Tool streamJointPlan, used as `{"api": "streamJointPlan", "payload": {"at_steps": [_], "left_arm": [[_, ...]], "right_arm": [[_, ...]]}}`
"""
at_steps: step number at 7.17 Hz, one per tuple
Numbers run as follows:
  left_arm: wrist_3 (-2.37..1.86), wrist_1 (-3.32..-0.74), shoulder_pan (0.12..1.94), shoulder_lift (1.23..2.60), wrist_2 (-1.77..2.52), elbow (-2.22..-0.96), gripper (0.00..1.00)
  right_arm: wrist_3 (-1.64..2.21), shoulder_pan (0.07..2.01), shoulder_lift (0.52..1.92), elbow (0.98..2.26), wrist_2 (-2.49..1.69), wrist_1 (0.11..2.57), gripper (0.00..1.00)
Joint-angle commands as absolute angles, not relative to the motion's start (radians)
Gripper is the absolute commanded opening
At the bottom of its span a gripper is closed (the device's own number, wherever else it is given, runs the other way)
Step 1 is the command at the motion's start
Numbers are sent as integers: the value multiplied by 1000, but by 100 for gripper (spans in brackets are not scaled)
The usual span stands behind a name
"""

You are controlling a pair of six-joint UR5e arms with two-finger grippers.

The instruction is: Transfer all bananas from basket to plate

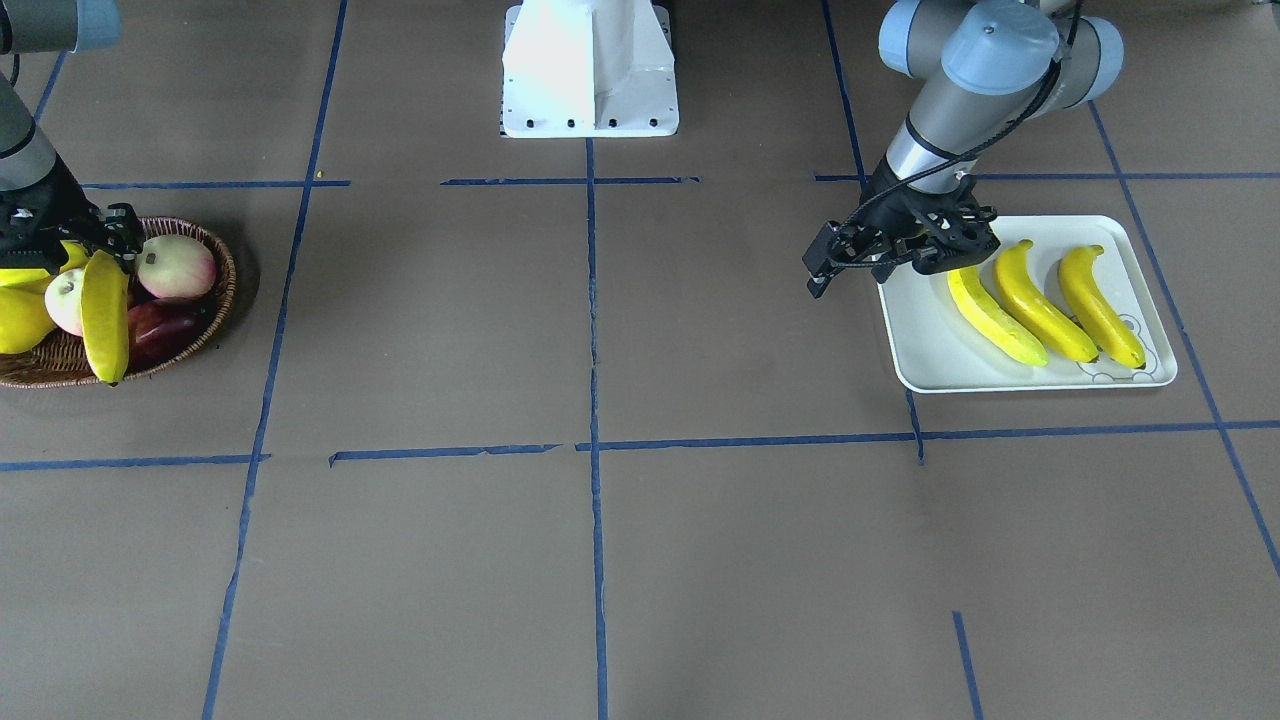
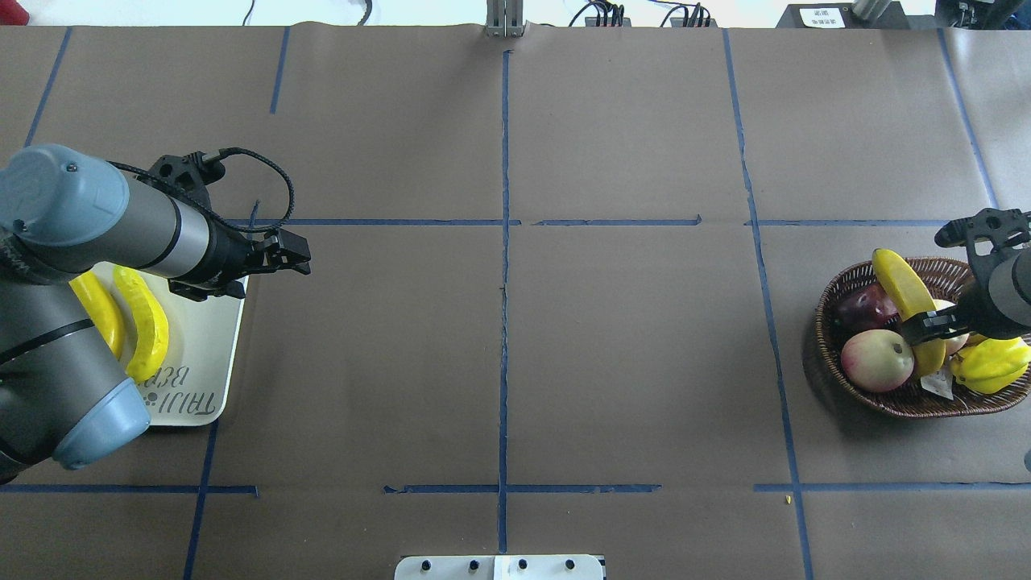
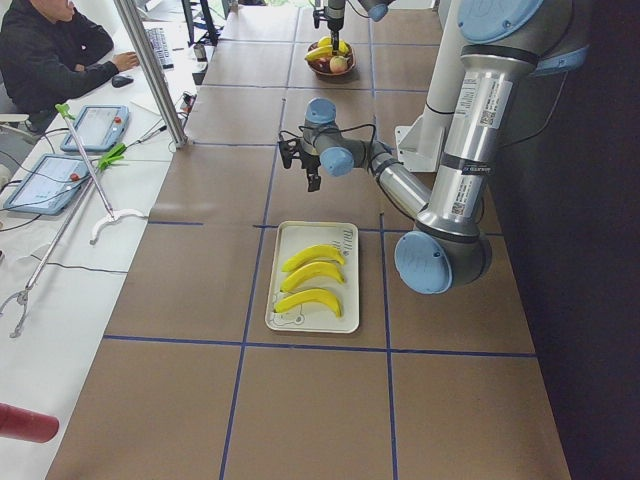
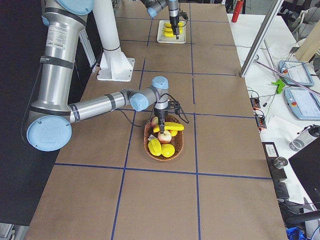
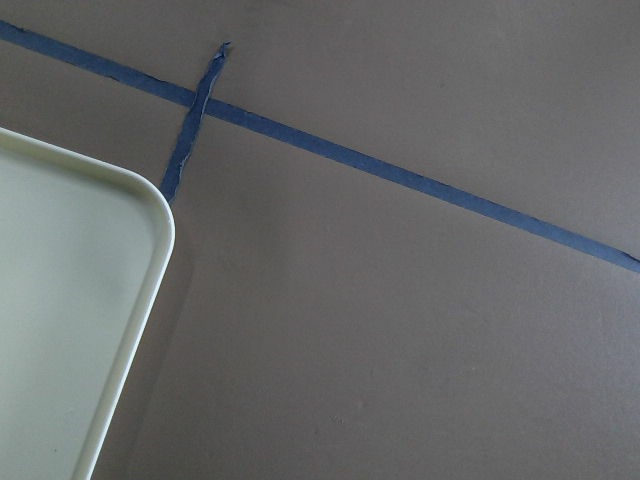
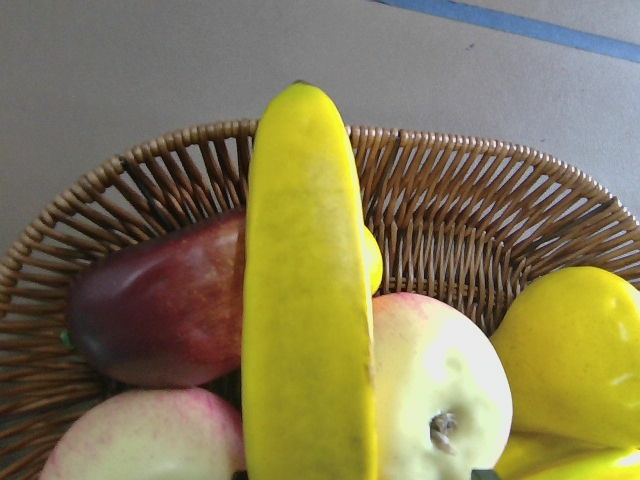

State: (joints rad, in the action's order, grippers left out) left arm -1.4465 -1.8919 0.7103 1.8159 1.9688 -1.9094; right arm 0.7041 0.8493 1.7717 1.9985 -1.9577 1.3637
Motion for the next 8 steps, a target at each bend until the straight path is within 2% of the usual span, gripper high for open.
{"api": "streamJointPlan", "payload": {"at_steps": [1, 2, 4, 7, 8], "left_arm": [[-1447, -1891, 710, 1816, 1967, -1910, 100], [-1447, -1891, 710, 1816, 1967, -1910, 100], [-1447, -1891, 710, 1816, 1968, -1910, 100], [-1447, -1890, 704, 1818, 1968, -1927, 100], [-1447, -1890, 704, 1827, 1973, -1927, 100]], "right_arm": [[704, 848, 1772, 1999, -1959, 1362, 28], [704, 851, 1772, 2006, -1959, 1359, 3], [704, 864, 1782, 2046, -1960, 1364, 0], [622, 1106, 1862, 2235, -2174, 1367, 0], [615, 1170, 1829, 2235, -2315, 1359, 0]]}}
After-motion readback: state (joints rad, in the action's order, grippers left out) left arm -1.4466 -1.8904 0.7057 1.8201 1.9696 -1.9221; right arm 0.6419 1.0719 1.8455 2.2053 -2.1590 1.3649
